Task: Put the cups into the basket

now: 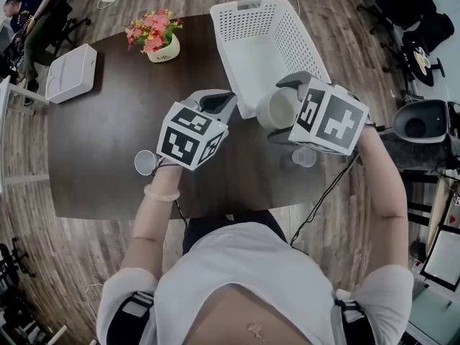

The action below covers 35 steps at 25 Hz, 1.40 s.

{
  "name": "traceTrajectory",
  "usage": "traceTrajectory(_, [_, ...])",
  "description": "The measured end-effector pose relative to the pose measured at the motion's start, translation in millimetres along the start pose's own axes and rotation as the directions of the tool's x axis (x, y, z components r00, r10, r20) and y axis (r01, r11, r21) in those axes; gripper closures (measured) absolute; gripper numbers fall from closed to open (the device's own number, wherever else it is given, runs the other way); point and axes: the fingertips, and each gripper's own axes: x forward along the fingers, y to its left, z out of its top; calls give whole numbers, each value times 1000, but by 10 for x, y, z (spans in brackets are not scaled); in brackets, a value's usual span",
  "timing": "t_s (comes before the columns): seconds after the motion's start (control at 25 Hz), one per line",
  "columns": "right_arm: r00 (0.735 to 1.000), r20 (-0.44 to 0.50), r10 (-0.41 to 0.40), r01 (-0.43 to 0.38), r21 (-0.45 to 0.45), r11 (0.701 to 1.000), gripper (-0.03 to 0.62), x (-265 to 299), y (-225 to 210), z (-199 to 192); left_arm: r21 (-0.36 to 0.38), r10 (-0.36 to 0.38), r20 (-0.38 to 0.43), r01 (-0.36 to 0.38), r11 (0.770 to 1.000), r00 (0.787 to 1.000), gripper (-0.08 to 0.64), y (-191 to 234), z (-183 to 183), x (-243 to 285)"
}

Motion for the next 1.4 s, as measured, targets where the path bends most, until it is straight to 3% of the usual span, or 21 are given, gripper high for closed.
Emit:
traceTrajectory(0.2, [999, 35, -17, 17, -11, 1000, 169, -117, -533, 176, 40, 54, -3, -54, 998, 999, 549, 382, 263, 68])
traceTrajectory(0.4, [999, 22, -38, 38, -15, 999, 169, -50, -1063, 287, 16, 88, -12, -88, 996, 996, 549, 732, 327, 164])
traceTrajectory(0.88, [999, -19, -25, 27, 74, 997, 169, 857, -2007, 213, -100, 83, -52, -88, 991, 995, 549, 1336, 44, 706])
traceTrajectory(1.08, [998, -57, -2, 8, 103, 995, 170, 1310, -2249, 121, -109, 82, -70, -89, 990, 994, 549, 1557, -93, 913])
traceTrajectory(1.4, [997, -78, -20, 32, 152, 988, 170, 1841, -2671, 101, -200, 52, -89, -69, 977, 995, 549, 1785, -366, 1136])
